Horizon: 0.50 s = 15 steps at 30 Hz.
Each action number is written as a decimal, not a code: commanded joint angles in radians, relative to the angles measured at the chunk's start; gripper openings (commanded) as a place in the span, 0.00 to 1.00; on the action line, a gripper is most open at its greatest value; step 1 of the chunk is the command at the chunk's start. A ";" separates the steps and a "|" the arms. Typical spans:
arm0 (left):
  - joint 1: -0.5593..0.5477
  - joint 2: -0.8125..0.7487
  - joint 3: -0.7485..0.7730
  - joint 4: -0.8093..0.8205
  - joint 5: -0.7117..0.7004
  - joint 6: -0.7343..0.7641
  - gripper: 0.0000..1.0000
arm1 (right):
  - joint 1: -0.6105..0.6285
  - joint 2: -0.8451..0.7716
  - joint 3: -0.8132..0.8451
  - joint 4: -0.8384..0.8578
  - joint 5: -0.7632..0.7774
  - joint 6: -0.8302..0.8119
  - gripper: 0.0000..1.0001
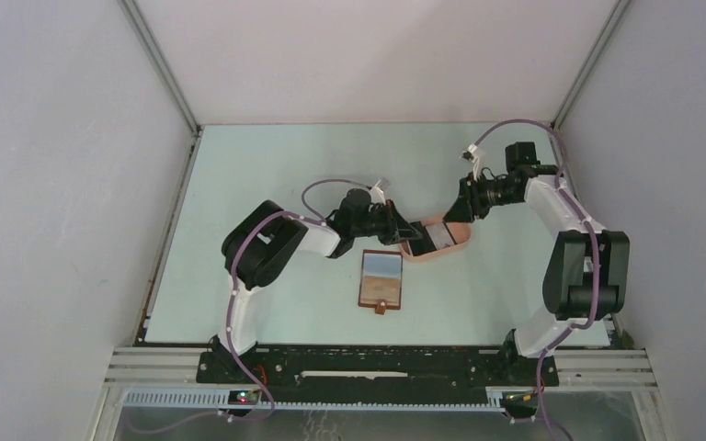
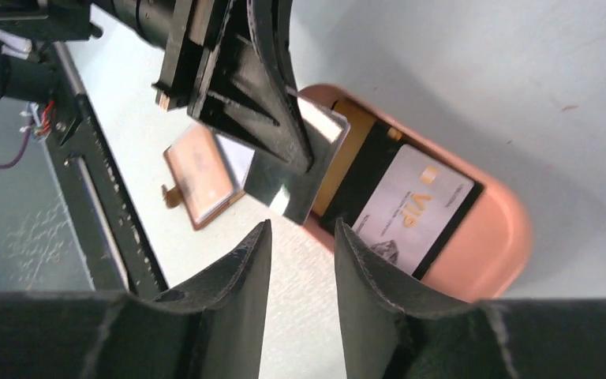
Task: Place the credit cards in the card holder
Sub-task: Place the credit card in the storage box.
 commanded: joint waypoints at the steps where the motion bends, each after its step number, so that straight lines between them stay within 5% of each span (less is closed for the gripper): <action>1: 0.002 -0.061 0.122 -0.229 -0.090 0.065 0.00 | 0.038 0.003 -0.014 0.174 0.067 0.140 0.41; 15: -0.007 -0.036 0.232 -0.474 -0.138 0.123 0.00 | 0.130 0.105 -0.014 0.228 0.214 0.226 0.29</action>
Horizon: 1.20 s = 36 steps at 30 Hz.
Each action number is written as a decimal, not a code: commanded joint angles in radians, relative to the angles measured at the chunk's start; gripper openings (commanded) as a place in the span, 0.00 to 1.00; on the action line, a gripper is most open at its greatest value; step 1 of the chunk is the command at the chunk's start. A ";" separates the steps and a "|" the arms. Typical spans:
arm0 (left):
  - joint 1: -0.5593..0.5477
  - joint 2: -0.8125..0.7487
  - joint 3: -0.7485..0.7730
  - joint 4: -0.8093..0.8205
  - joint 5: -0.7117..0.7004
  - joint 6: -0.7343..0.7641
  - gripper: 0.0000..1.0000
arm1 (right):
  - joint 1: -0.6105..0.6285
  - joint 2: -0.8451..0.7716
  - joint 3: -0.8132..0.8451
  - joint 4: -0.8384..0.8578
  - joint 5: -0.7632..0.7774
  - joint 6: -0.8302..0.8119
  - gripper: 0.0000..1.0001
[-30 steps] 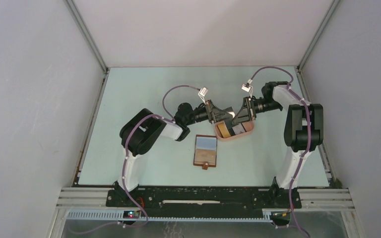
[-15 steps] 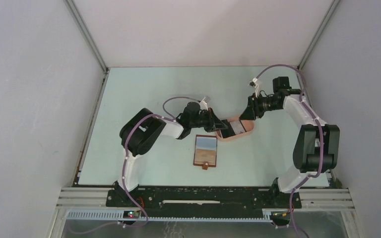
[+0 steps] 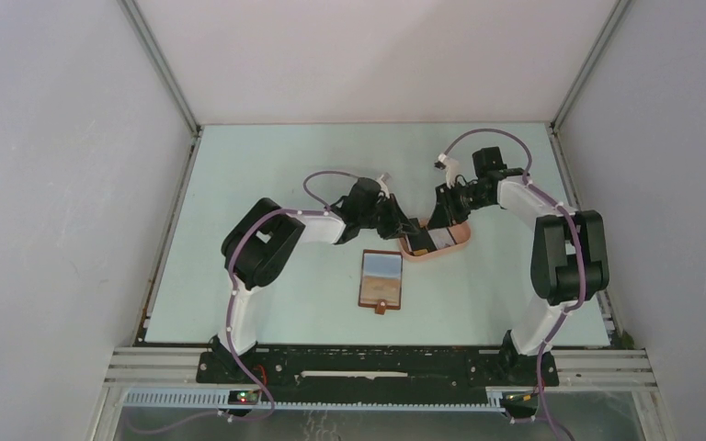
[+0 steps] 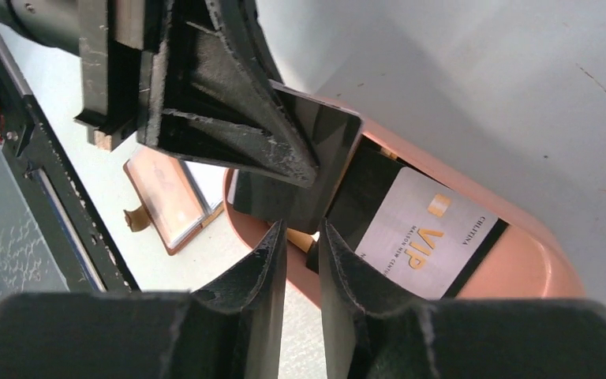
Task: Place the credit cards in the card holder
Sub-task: Place the credit card in the storage box.
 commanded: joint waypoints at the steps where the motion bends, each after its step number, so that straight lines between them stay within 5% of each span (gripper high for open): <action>1: -0.010 -0.034 0.064 -0.066 -0.015 0.041 0.01 | -0.006 0.002 0.005 0.042 0.055 0.042 0.29; 36: -0.022 0.000 0.110 -0.116 0.000 0.049 0.18 | 0.013 0.118 0.058 -0.035 0.128 0.036 0.27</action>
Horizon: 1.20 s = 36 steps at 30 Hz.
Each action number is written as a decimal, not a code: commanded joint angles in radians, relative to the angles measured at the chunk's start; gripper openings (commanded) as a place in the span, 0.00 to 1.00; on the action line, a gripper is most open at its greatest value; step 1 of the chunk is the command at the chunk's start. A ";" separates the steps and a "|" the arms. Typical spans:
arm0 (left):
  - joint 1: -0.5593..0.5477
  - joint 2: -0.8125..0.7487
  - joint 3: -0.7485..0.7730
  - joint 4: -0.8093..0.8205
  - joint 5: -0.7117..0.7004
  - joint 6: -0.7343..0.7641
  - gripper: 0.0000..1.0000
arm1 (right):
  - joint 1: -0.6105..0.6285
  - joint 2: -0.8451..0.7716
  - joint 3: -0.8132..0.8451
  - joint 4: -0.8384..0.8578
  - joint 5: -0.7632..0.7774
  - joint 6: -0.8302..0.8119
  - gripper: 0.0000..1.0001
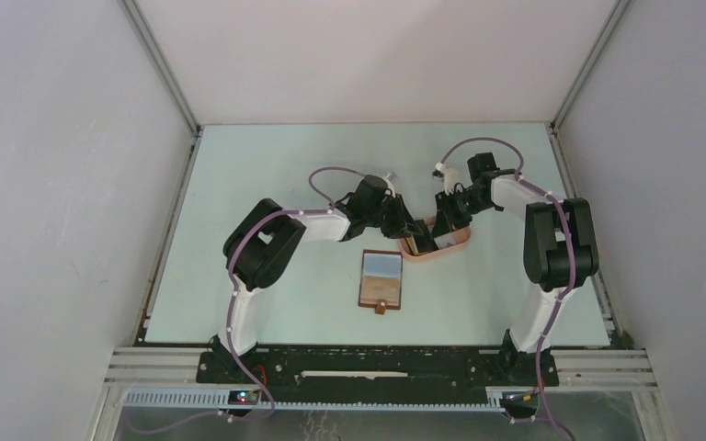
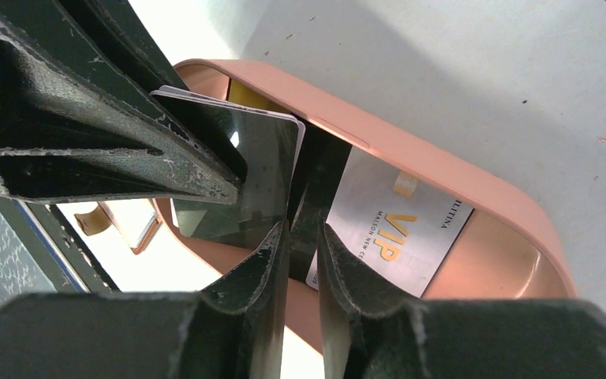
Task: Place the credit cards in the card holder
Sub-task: Place the credit card in the storage box, then pick up the credit card from the storage box.
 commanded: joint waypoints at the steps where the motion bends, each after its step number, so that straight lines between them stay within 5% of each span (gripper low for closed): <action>1: 0.000 -0.003 0.046 0.001 0.017 0.014 0.18 | 0.006 0.008 0.036 -0.004 0.008 0.011 0.27; 24: 0.009 -0.009 0.015 0.036 0.042 -0.015 0.16 | 0.007 0.002 0.038 -0.006 0.003 0.011 0.27; 36: 0.024 -0.052 -0.038 0.057 0.008 0.019 0.00 | -0.011 -0.044 0.038 -0.015 -0.020 -0.009 0.30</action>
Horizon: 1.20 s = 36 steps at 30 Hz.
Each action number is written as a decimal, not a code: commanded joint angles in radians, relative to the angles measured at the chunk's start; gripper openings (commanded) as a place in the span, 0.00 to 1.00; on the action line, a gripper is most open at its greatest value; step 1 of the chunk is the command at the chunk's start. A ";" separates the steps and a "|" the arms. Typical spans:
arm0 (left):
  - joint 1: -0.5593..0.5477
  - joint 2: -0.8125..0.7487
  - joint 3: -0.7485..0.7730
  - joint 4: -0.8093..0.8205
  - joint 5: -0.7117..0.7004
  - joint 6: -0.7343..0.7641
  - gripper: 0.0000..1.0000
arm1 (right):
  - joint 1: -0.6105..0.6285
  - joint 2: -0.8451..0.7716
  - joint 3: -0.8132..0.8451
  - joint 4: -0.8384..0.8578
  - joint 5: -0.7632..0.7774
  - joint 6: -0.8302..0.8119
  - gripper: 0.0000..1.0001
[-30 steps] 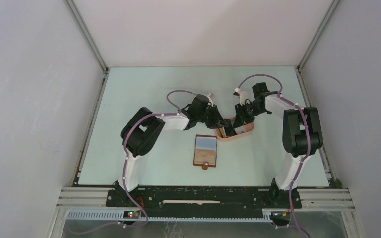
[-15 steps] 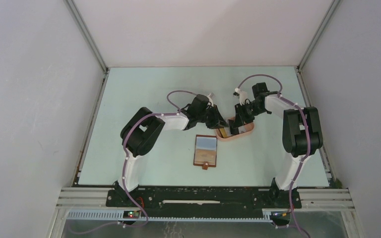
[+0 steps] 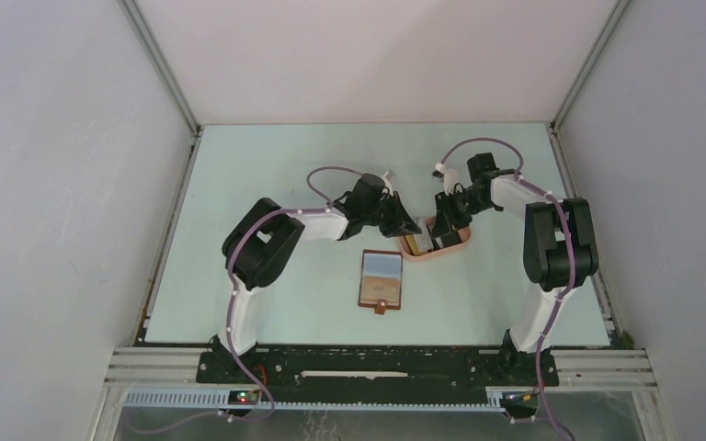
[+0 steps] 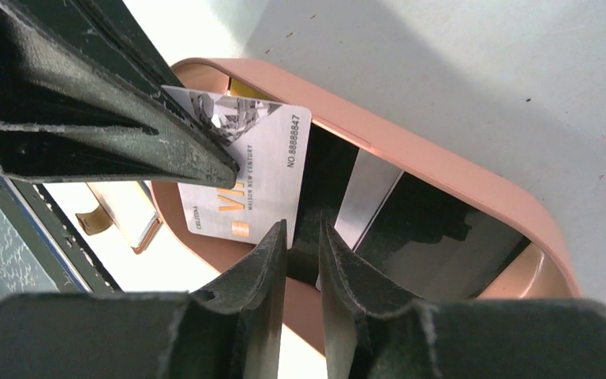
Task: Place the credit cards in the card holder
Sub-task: Pick up the credit card from the storage box.
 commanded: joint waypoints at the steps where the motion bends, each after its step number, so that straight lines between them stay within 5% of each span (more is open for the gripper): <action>1: 0.010 -0.066 -0.050 0.066 -0.018 0.039 0.00 | -0.021 -0.061 0.038 -0.018 -0.035 -0.019 0.31; 17: 0.011 -0.393 -0.370 0.530 0.039 0.376 0.00 | -0.047 -0.419 -0.048 -0.043 -0.307 -0.241 0.43; 21: 0.010 -0.508 -0.531 0.686 0.072 0.442 0.00 | -0.010 -0.489 -0.074 -0.037 -0.371 -0.258 0.57; 28: 0.007 -0.600 -0.819 1.102 0.092 0.415 0.00 | 0.143 -0.459 -0.084 -0.175 -0.478 -0.428 0.72; 36: -0.006 -0.551 -0.923 1.283 0.130 0.347 0.00 | 0.214 -0.362 -0.091 -0.012 -0.466 -0.230 0.70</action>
